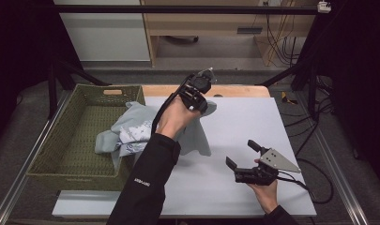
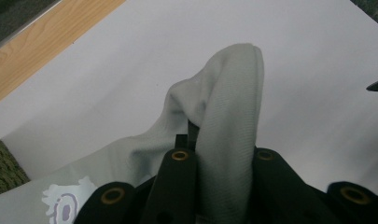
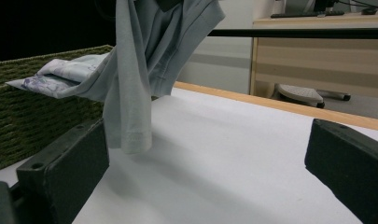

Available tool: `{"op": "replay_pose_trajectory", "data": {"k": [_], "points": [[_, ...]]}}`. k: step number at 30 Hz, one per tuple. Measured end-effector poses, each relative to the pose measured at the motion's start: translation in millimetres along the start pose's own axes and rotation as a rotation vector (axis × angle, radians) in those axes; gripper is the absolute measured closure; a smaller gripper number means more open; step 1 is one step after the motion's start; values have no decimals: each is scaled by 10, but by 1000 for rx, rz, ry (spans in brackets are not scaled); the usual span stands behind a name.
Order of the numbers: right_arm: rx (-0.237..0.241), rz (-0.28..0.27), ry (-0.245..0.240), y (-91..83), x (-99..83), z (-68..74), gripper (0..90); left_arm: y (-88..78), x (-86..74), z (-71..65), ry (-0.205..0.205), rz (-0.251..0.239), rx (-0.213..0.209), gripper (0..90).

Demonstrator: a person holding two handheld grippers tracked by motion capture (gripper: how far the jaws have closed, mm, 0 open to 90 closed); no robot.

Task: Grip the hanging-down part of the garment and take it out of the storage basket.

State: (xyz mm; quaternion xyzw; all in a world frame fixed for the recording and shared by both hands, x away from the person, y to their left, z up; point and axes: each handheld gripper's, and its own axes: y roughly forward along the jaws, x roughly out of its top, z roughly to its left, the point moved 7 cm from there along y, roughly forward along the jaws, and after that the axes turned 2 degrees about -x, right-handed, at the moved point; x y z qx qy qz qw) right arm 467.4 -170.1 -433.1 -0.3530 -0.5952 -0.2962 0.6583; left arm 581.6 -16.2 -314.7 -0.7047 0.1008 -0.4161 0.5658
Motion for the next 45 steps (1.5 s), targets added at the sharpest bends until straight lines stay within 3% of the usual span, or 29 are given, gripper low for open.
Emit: {"op": "replay_pose_trajectory", "data": {"k": [5,10,11,14,18,28,35,42,45], "points": [[8,-1,21,-3,21,2,3,-37,20,-4,4,-1,6,836],[13,0,9,-8,47,1,3,-64,13,-6,14,5,5,836],[29,-5,-7,-11,75,15,4,-73,12,0,7,0,8,836],[36,-5,18,-7,110,49,3,-84,4,11,6,1,12,836],[69,-23,18,15,200,115,5,-102,-2,21,5,-1,14,836],[174,-18,-1,202,376,528,14,-97,8,16,12,6,13,836],[209,3,4,356,371,729,24,-112,18,14,11,3,18,836],[226,34,-34,477,353,910,32,-126,18,28,5,-2,20,836],[236,48,-28,540,346,981,34,-124,21,28,7,1,23,836]]}}
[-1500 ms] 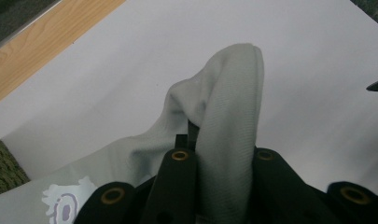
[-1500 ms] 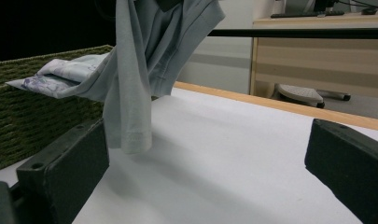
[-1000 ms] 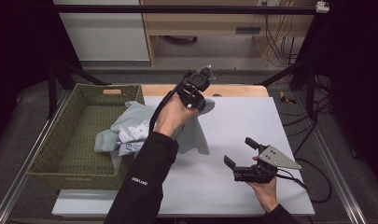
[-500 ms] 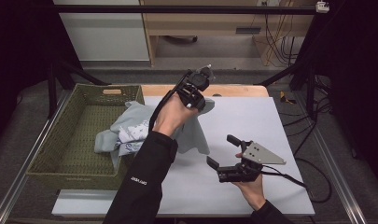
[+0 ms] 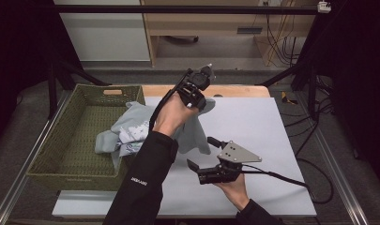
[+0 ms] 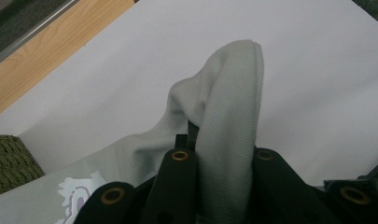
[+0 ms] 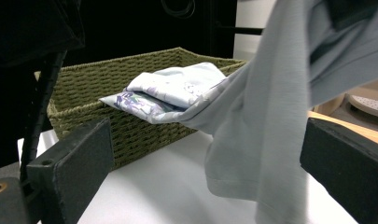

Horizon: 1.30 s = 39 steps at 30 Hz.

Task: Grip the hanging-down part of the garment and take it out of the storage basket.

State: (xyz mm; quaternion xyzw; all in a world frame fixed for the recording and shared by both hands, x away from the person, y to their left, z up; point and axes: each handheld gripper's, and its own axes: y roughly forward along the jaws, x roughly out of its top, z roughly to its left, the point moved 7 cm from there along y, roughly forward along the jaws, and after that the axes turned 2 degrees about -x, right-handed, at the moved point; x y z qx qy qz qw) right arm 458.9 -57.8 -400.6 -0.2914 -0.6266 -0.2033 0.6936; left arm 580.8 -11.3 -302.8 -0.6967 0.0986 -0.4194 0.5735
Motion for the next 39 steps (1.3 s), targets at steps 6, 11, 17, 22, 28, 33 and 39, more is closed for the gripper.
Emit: {"op": "replay_pose_trajectory", "data": {"k": [6,11,17,22,28,33,39], "points": [[-12,50,-4,207,-91,-5,39,-20,8,-13,10,8,3,836],[-35,79,9,346,-172,-47,41,-43,18,-24,10,4,5,836],[-88,89,27,607,-232,-141,53,-54,16,-34,18,7,9,836],[-105,91,38,769,-273,-187,69,-62,20,-49,20,8,11,836],[-131,94,18,961,-300,-195,139,-68,17,-64,21,8,13,836],[-116,80,7,1040,-296,-220,271,-66,11,-62,27,15,12,836],[-111,67,2,1065,-266,-224,501,-77,6,-52,20,7,13,836]]}}
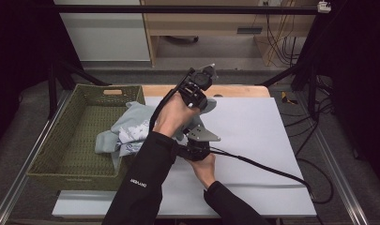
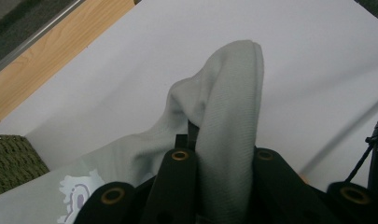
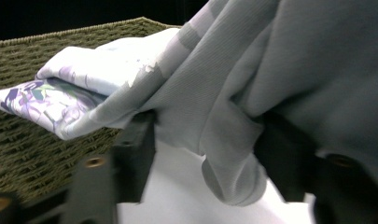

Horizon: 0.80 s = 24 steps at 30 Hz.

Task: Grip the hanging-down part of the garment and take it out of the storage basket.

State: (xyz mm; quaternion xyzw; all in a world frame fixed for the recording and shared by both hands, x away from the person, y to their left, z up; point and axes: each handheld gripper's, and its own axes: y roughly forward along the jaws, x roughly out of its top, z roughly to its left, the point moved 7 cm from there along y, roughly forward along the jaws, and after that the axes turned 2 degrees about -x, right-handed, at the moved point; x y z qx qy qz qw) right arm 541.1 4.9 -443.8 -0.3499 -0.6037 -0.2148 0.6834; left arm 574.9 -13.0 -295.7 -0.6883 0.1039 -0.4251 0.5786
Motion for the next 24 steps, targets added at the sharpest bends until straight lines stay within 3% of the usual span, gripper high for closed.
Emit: {"op": "replay_pose_trajectory", "data": {"k": [1,2,3,4,6,7,10,12,14,18,19,20,23,24], "points": [[4,0,12,2,14,-6,612,-2,-2,0,1,0,0,836],[4,0,12,2,14,-6,612,-2,-2,1,1,0,-1,836],[18,9,6,-9,25,-13,735,-2,-3,5,0,-1,1,836],[30,1,3,-4,36,-10,789,-2,-3,6,-1,-2,1,836],[27,21,-1,-25,34,-15,820,-4,-4,6,-2,-5,0,836],[32,48,21,-37,30,-6,849,-7,-5,10,-4,-6,0,836],[61,30,0,-43,45,-4,859,-21,-9,15,-5,-8,1,836],[59,50,-19,-100,49,-9,865,-36,-8,15,-7,-15,1,836],[56,46,-5,-116,58,0,866,-54,-6,22,-6,-19,4,836],[92,29,-21,-234,78,-30,869,-74,-5,32,-13,-31,10,837],[86,51,10,-280,74,-19,869,-73,0,35,-27,-45,12,837],[95,41,-9,-318,81,-34,870,-81,-1,43,-28,-46,13,837],[107,40,-5,-431,93,-32,870,-101,-6,45,-28,-52,16,837],[110,38,-42,-472,90,-42,870,-110,-8,47,-26,-51,18,837]]}}
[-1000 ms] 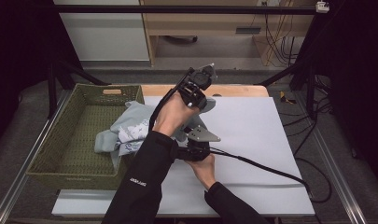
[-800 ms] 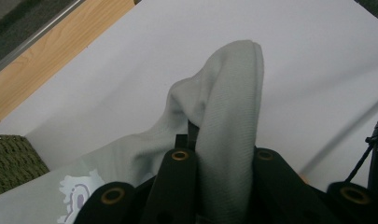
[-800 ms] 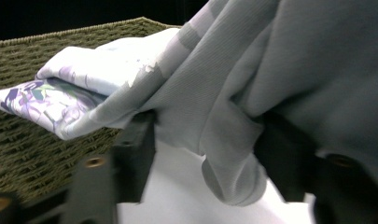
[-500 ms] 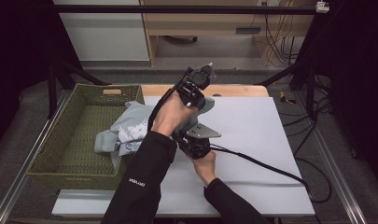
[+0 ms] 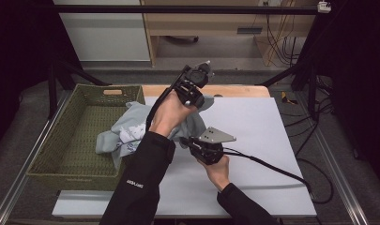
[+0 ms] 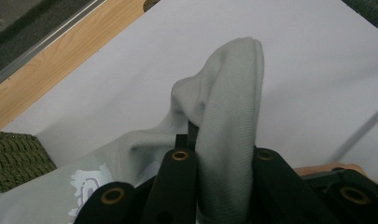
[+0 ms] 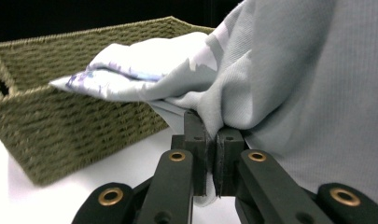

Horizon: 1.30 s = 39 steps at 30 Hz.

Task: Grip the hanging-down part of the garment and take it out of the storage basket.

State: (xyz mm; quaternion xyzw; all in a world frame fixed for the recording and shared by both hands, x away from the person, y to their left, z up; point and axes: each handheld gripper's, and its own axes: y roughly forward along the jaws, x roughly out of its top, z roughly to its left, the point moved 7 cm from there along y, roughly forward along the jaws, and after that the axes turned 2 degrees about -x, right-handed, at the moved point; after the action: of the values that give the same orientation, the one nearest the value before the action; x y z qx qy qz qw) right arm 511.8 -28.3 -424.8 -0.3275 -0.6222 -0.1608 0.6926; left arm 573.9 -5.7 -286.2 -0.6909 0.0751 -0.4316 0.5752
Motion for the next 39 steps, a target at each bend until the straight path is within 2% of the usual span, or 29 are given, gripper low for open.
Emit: {"op": "replay_pose_trajectory", "data": {"k": [1,4,6,7,8,10,13,14,16,19,22,24,27,28,29,30,31,33,34,35,36,39], "points": [[-3,9,-12,-79,-11,8,870,-8,-1,1,-2,-2,0,837],[-7,4,-26,-169,-9,-3,870,-28,-5,15,-4,-4,0,836],[-19,-9,-50,-329,4,-101,871,-30,-3,22,-4,-4,3,837],[-19,-9,-50,-329,4,-101,871,-30,-1,18,-6,-5,3,837],[-22,-12,-21,-361,12,-108,871,-27,1,12,-5,-5,3,837],[-41,-11,-34,-531,6,-200,871,-22,4,0,-3,-3,1,837],[-52,-13,-35,-645,-5,-260,871,-17,8,-4,-1,2,2,837],[-67,-17,-35,-778,-16,-325,871,-12,9,-17,-1,5,2,837],[-64,-22,-33,-824,-17,-341,870,-8,11,-31,15,18,-4,838],[-93,-29,-40,-1013,-24,-441,870,18,24,-69,34,33,-12,837],[-137,-57,-13,-1214,0,-583,870,47,59,-128,45,34,-24,838],[-156,-65,-4,-1280,8,-636,869,65,82,-168,55,37,-30,837],[-159,-69,8,-1303,-5,-666,867,91,101,-206,68,44,-32,837],[-152,-56,7,-1294,-33,-672,863,100,102,-216,68,45,-32,837],[-125,-21,15,-1254,-110,-651,846,110,102,-224,69,45,-33,837],[-125,-21,15,-1254,-110,-651,846,120,98,-231,71,46,-34,837],[-119,-12,7,-1222,-171,-630,792,128,91,-232,77,50,-33,837],[-107,-15,20,-1215,-185,-620,757,138,75,-218,86,57,-30,837],[-95,-21,33,-1216,-193,-612,700,148,73,-218,72,44,-31,837],[-89,-30,41,-1224,-196,-608,653,148,62,-204,76,49,-31,837],[-84,-58,46,-1259,-190,-609,553,153,55,-197,69,43,-33,837],[-111,-99,62,-1339,-171,-625,389,168,28,-157,58,42,-31,837]]}}
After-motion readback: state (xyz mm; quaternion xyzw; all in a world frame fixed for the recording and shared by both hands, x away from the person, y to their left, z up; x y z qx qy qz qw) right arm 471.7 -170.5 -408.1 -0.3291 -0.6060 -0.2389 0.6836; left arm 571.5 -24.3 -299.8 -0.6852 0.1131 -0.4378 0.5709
